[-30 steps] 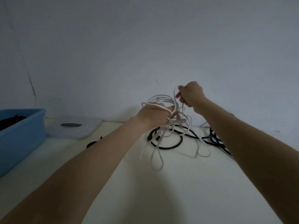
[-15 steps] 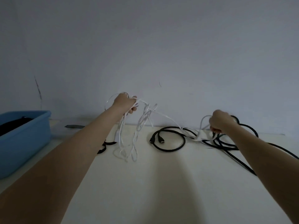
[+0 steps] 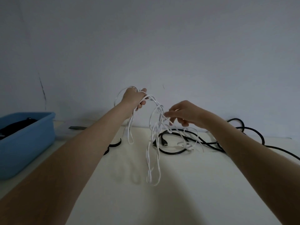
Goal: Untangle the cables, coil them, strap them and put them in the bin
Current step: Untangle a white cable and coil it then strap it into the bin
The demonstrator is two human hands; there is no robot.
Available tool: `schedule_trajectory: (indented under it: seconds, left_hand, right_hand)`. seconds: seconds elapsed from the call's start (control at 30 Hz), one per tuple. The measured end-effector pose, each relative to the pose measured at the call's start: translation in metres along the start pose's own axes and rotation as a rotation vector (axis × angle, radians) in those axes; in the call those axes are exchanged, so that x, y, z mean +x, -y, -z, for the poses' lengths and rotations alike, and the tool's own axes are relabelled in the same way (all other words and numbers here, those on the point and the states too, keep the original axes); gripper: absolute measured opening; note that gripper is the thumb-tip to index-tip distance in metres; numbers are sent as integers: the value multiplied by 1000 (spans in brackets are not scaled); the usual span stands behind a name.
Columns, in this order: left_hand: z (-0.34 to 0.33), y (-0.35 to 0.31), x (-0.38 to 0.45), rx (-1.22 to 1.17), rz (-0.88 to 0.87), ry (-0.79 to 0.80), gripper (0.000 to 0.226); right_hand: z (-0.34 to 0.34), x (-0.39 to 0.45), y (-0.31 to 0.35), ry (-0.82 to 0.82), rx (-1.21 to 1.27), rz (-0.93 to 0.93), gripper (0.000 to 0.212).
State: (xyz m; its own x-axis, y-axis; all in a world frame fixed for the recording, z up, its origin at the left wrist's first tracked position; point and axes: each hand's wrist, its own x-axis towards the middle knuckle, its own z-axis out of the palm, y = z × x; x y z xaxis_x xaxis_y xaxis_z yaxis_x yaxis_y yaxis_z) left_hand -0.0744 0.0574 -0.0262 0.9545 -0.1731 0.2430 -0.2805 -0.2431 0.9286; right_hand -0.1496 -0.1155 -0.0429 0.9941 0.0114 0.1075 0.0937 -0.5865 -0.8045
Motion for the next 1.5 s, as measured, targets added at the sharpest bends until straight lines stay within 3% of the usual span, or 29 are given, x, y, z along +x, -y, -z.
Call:
schedule_trajectory:
  seconds: [0.1,0.17,0.27,0.33,0.47,0.53,0.63,0.73,0.8,0.87,0.9,0.97,1.03,1.1,1.2,1.27,1.4,1.47,1.5]
  left_hand:
    - [11,3,3,10,16,52,36]
    - [12,3,2,79,-10,166,33]
    - [10,-2,-2,92,-94,290,33]
    - [13,-7,-4,131,-126,289,32]
    - [21,-2,4,527,-94,155,23]
    - [20,1,7,509,-58,133,14]
    - [23,2,8,438,-58,103,28]
    - [32,12,10,449,-30,65,38]
    - [37,20,12,477,-5,25,30]
    - [36,26,12,469,35,-1,19]
    - [35,26,12,460,52,-10,23]
    - [29,24,12,420,44,-26,27]
    - [21,17,10,341,38,-50,25]
    - [14,11,10,154,114,-32,21]
    - [11,5,12,-401,272,52,26]
    - [14,4,12,-671,295,47,29]
    - [25,7,11,-932,306,-70,34]
    - [30,6,11,-930,300,-120,35]
    - [34,7,11,-886,297,-137,35]
  right_hand:
    - [4,5,-6,-159,-24,26,39]
    - [4,7,1,-105,-104,134,51]
    - [-8,11,16,101,-212,222,31]
    - [-15,14,16,143,-224,195,10]
    - [-9,20,16,-133,-598,140,33]
    - [-4,19,22,-323,-727,173,30]
    - [5,17,31,-438,-752,311,27]
    - [16,10,34,-255,-481,356,23]
    - [26,0,33,93,-172,247,21]
    - [35,-8,32,458,-22,61,29]
    - [39,-10,32,566,14,-25,34]
    - [40,-9,33,618,-32,-130,29]
    - [33,-7,35,589,-270,-191,14]
    - [23,-2,30,502,-567,-242,9]
    - [9,7,19,227,-822,-194,16]
    - [4,12,13,-48,-787,-93,20]
    - [4,13,12,-771,-734,287,28]
    - [13,12,12,-919,-607,414,22]
    - [23,13,5,-974,-521,390,19]
